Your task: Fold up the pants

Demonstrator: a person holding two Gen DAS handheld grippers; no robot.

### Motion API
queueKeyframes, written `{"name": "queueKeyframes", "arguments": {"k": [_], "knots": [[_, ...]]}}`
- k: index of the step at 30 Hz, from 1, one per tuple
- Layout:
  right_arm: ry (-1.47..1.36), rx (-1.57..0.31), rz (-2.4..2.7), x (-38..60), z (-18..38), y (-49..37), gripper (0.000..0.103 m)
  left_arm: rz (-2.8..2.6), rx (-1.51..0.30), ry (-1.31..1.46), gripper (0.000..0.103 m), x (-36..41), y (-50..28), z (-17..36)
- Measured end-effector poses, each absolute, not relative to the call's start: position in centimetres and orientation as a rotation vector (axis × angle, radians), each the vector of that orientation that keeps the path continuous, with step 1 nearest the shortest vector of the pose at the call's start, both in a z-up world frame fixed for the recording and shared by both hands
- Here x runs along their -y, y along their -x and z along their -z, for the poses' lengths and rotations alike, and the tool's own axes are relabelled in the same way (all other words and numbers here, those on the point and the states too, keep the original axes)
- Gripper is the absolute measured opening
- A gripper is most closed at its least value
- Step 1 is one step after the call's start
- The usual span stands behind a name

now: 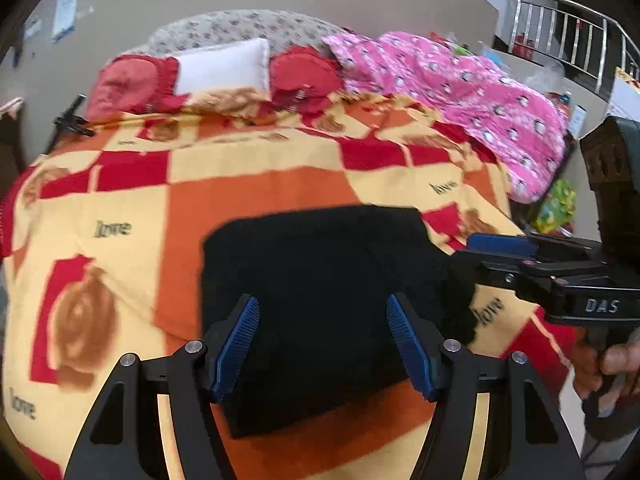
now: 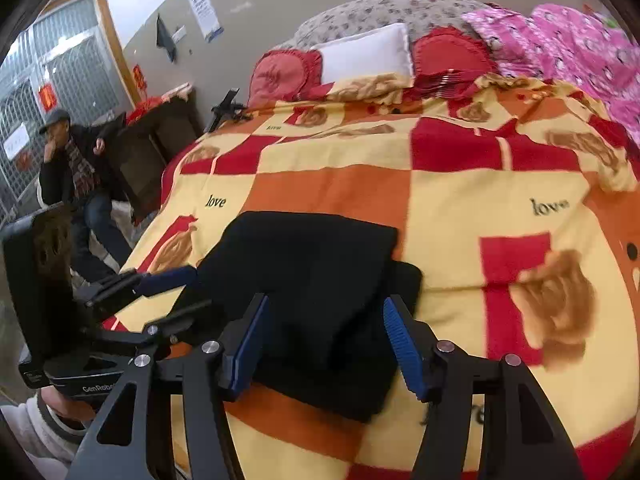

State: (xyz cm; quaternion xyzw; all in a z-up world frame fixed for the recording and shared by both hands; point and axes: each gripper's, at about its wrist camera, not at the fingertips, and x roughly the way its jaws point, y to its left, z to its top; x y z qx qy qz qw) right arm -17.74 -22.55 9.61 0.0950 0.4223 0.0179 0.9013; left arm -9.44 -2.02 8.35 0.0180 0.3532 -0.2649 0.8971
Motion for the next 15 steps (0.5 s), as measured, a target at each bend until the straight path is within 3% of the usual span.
{"name": "queueKeyframes", "arguments": {"k": [7, 13, 14, 15], "knots": [[-0.197, -0.844, -0.091, 20.9, -10.0, 15.1, 0.06, 0.46, -0.751, -0.017, 0.066, 1.2, 7.9, -7.2], [-0.105, -0.958, 0.003, 20.8, -5.6, 14.9, 0.06, 0.437, -0.803, 0.002, 0.066, 1.7, 6.5, -5.8], [-0.089, -0.953, 0.016, 20.9, -5.2, 15.1, 0.068, 0.435, -0.807, 0.009, 0.066, 1.8, 6.3, -5.6], [-0.068, -0.954, 0.042, 20.9, -4.6, 15.3, 0.086, 0.434, -0.81, 0.017, 0.068, 1.9, 6.2, -5.4]]}}
